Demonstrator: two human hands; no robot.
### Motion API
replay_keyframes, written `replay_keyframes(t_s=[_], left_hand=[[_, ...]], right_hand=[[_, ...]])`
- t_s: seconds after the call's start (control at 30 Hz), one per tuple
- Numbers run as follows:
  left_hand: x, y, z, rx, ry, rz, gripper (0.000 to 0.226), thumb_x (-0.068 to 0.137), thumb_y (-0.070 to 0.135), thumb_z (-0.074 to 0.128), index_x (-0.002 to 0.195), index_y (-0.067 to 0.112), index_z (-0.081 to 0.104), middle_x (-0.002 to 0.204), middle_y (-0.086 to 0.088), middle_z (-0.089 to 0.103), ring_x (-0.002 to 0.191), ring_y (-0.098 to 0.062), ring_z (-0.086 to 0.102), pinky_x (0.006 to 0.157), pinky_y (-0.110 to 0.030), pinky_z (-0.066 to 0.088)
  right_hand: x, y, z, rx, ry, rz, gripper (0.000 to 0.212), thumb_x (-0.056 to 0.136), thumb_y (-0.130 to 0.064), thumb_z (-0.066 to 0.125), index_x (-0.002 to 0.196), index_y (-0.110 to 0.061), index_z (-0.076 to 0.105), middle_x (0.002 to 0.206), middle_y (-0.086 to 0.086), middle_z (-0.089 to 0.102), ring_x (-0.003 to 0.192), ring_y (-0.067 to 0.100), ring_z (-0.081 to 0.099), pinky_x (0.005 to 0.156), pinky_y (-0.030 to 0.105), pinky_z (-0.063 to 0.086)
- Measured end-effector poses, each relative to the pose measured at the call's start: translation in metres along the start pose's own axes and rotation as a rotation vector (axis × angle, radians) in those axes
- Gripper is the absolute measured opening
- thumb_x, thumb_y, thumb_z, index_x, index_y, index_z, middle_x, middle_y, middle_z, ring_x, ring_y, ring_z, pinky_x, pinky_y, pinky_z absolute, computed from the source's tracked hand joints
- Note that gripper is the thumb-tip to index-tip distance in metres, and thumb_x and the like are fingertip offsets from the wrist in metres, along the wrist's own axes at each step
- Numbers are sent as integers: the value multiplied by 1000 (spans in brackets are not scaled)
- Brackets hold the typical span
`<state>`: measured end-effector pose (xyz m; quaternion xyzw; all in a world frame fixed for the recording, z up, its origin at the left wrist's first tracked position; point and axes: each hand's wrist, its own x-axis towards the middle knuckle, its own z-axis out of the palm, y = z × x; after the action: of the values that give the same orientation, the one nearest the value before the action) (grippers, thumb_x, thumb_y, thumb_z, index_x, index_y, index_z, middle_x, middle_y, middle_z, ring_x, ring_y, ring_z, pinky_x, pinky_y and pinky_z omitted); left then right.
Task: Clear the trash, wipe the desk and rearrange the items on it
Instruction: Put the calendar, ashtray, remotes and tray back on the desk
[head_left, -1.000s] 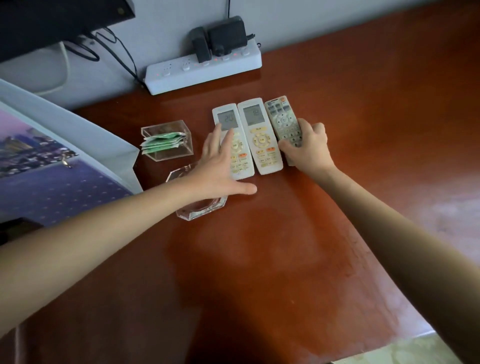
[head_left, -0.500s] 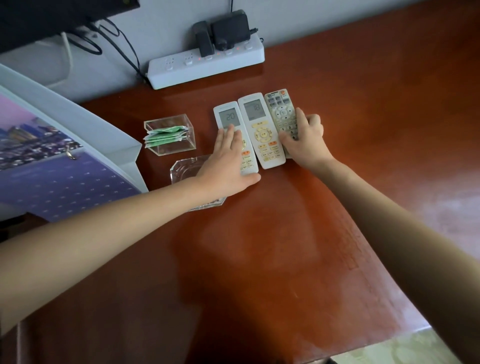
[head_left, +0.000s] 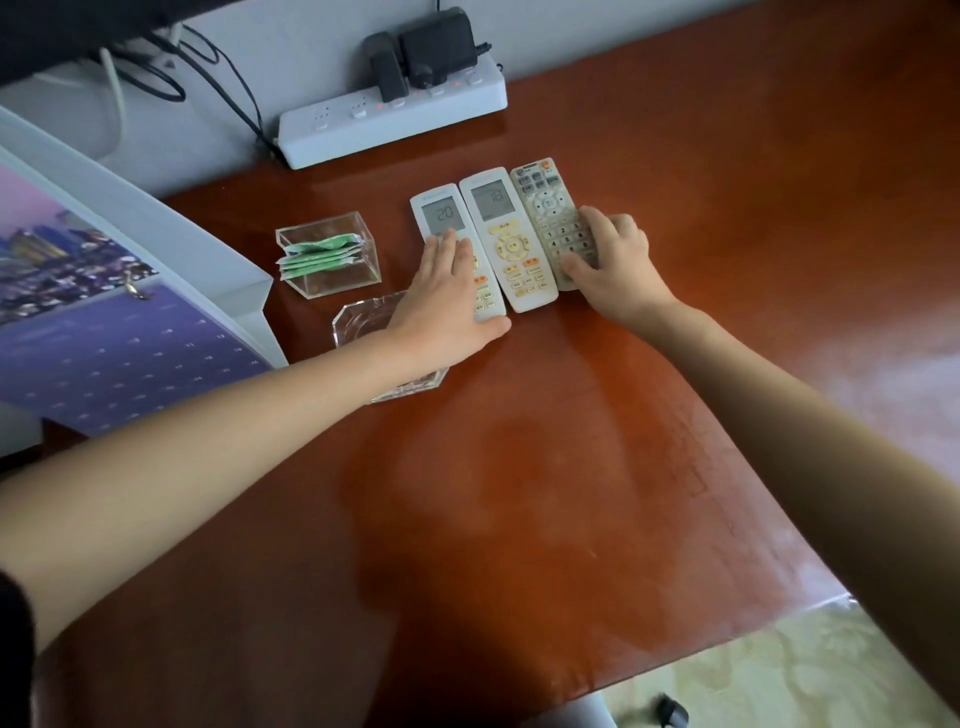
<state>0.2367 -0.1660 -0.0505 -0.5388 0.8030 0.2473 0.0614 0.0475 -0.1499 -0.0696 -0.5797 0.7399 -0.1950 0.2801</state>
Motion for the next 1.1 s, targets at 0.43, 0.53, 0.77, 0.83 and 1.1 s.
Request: replay_keyframes(t_s=[0.43, 0.53, 0.77, 0.83, 1.1], left_hand=[[-107, -55, 24, 358, 33, 579, 66, 93, 39, 45, 148, 13, 19, 155, -4, 21, 143, -21, 12, 115, -36, 11], [-148, -84, 37, 391, 24, 666, 64, 93, 38, 46, 147, 13, 23, 152, -4, 26, 142, -22, 18, 114, -36, 16], [-240, -146, 69, 462, 0, 733, 61, 95, 39, 40, 147, 14, 22, 153, -4, 25, 142, -21, 16, 112, -38, 17], [-265, -159, 72, 456, -3, 802, 59, 94, 39, 40, 145, 13, 28, 150, -5, 32, 139, -23, 24, 110, -39, 22], [-365, -229, 80, 389, -10, 1126, 56, 88, 40, 36, 133, 9, 47, 132, -9, 53, 117, -27, 50, 90, -40, 45]], right_hand=[[-149, -26, 57, -601, 126, -441, 46, 87, -27, 36, 127, -9, 51, 114, 14, 58, 95, 36, 55, 69, 42, 48], [-202, -42, 91, -625, 136, -385, 44, 87, -25, 38, 127, -11, 51, 110, 13, 59, 90, 35, 56, 65, 40, 48], [-328, -91, 172, -643, 197, -162, 45, 81, -24, 42, 123, -12, 53, 105, 13, 60, 85, 34, 56, 64, 38, 46], [-361, -108, 189, -628, 218, -122, 44, 81, -23, 43, 122, -12, 53, 106, 13, 60, 84, 34, 56, 63, 37, 46], [-463, -163, 254, -533, 253, -150, 39, 87, -22, 46, 123, -10, 53, 106, 11, 59, 88, 31, 56, 69, 39, 49]])
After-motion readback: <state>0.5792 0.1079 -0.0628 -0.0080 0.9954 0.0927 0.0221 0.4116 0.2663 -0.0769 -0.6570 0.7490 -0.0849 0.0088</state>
